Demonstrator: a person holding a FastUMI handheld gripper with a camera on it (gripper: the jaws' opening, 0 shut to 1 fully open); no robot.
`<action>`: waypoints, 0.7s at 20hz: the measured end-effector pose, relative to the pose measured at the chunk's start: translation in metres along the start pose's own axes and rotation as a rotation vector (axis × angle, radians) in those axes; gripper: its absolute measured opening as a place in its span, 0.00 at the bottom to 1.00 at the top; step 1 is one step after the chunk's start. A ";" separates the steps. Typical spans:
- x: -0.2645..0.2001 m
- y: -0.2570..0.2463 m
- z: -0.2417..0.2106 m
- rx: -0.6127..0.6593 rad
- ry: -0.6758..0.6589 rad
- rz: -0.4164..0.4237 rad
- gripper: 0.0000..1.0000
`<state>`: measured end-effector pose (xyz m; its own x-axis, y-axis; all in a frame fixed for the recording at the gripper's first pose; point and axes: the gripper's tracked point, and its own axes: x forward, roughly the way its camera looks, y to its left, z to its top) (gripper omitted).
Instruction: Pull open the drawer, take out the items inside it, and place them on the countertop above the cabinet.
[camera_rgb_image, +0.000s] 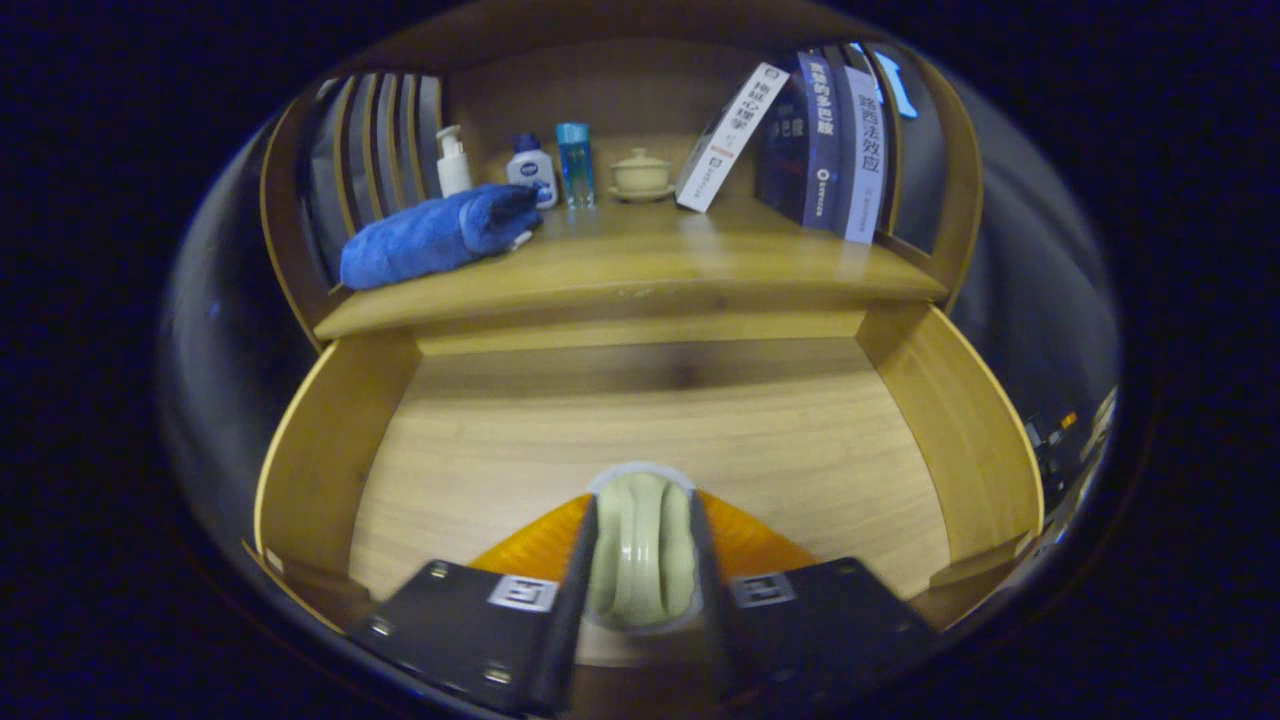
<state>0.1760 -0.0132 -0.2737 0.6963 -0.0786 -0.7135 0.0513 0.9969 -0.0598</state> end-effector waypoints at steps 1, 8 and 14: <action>0.001 0.005 -0.008 0.007 0.037 0.015 0.26; -0.015 0.012 0.010 -0.048 -0.085 0.076 0.13; -0.084 0.017 0.065 -0.012 -0.326 0.121 0.13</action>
<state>0.1646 0.0112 -0.1694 0.8890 0.0479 -0.4555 -0.0528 0.9986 0.0018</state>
